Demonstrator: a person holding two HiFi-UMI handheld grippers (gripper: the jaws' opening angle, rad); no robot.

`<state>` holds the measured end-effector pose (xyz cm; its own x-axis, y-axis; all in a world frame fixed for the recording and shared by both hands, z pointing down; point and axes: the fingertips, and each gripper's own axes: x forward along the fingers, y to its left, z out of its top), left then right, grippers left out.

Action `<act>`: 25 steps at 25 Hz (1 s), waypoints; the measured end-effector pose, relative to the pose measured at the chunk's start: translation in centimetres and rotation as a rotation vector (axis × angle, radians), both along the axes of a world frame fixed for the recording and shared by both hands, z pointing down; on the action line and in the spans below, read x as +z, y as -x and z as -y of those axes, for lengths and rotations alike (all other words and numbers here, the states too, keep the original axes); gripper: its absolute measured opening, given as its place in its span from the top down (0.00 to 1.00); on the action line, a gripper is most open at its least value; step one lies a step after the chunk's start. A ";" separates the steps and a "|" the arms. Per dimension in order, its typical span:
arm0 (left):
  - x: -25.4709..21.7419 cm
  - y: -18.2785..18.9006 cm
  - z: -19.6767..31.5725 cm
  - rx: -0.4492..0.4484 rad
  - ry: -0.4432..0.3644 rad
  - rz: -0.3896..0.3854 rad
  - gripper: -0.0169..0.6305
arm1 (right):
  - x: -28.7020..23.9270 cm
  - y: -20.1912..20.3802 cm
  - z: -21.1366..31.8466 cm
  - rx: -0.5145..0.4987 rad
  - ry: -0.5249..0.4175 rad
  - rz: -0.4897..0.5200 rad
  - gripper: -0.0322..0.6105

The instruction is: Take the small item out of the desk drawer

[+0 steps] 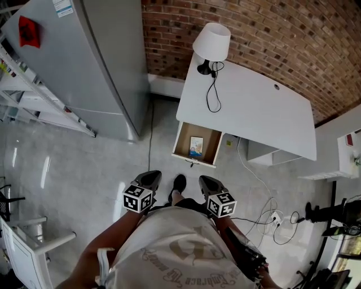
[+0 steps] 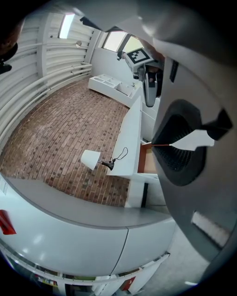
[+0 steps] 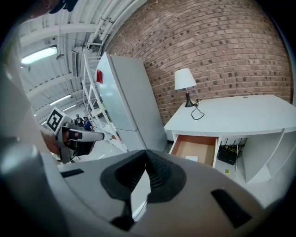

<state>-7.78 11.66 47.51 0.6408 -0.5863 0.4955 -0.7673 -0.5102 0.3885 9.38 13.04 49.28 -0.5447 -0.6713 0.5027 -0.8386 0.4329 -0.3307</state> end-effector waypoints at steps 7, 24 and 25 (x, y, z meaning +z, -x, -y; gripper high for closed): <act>-0.2 -1.1 5.1 0.016 0.002 0.024 0.95 | 0.6 -0.7 5.5 -0.012 0.022 0.014 0.94; -0.3 -3.4 15.0 -0.048 0.025 0.078 0.95 | 4.0 -2.3 15.4 -0.080 0.111 0.032 0.94; -0.2 -3.4 15.2 -0.051 0.028 0.080 0.95 | 4.2 -2.2 15.7 -0.082 0.117 0.031 0.94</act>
<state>-4.42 -3.56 47.27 0.5681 -0.6026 0.5605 -0.8212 -0.4592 0.3387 11.62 -2.70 53.49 -0.6123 -0.5612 0.5569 -0.7902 0.4567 -0.4087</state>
